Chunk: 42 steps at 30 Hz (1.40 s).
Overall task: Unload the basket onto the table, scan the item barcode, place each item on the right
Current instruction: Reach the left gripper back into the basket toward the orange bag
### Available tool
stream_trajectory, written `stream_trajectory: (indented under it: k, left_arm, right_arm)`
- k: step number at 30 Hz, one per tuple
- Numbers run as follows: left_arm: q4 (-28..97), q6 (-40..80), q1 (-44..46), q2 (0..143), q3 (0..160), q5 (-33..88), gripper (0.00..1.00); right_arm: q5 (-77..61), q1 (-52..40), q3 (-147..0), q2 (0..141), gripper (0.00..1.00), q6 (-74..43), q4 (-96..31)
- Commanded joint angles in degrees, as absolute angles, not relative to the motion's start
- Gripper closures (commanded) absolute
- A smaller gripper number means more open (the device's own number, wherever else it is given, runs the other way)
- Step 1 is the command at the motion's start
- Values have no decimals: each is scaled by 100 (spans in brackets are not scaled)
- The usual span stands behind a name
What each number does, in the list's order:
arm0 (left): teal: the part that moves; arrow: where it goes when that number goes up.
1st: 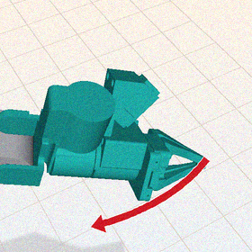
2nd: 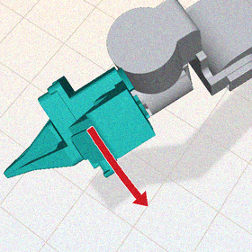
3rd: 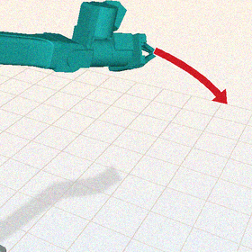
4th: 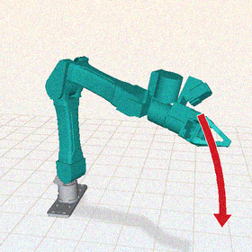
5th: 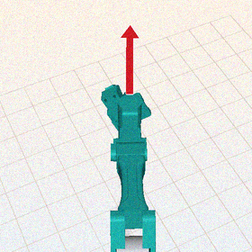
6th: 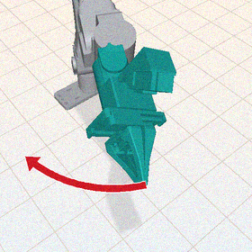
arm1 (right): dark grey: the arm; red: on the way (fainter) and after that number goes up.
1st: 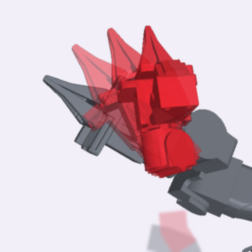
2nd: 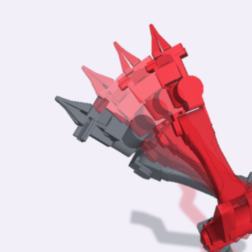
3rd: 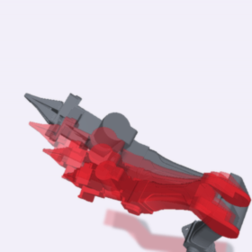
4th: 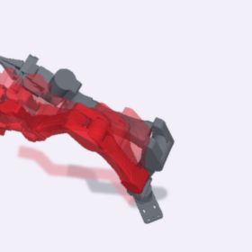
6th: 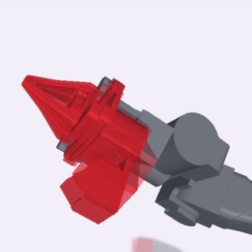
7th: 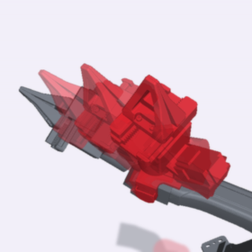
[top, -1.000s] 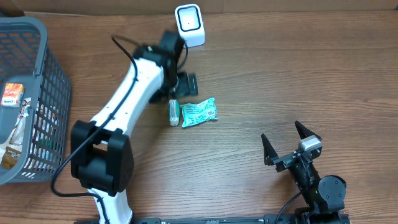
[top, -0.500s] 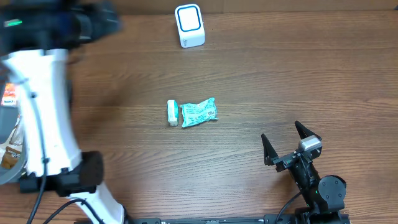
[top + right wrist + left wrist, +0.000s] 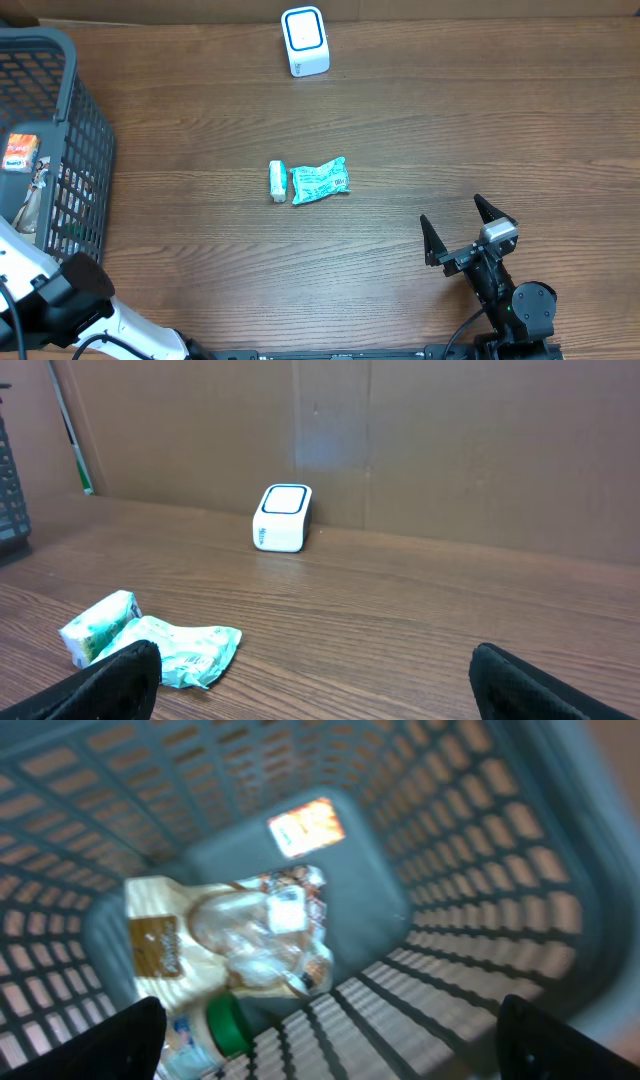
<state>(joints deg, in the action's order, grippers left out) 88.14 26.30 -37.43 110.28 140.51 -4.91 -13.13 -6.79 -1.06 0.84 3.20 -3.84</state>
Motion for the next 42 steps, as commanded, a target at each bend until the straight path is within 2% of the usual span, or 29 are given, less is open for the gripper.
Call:
stream_trajectory:
  k: [1,9,15,21,25,36,42]
  left_arm:
    - [8482,2163,-3868,10949,13404,-897,12]
    - [6829,355,-3955,10949,11520,-790,11]
    - [5245,-471,-3938,10949,10488,-786,11]
    - [3883,-1085,-3935,10969,9640,-788,20]
    - [3371,-1422,-3935,11118,9354,-790,25]
    - [2362,-1535,-3920,12189,9338,-786,19]
    - [2025,-2438,-3791,12619,9338,-805,19]
  right_arm:
    - [-1313,-674,-45,16,0,307,-344]
    - [-1313,-674,-45,16,0,307,-344]
    - [-1313,-674,-45,16,0,307,-344]
    - [-1313,-672,-45,16,0,307,-344]
    - [-1313,-674,-45,16,0,307,-344]
    - [-1313,-674,-45,16,0,307,-344]
    - [-1310,-674,-45,16,0,307,-344]
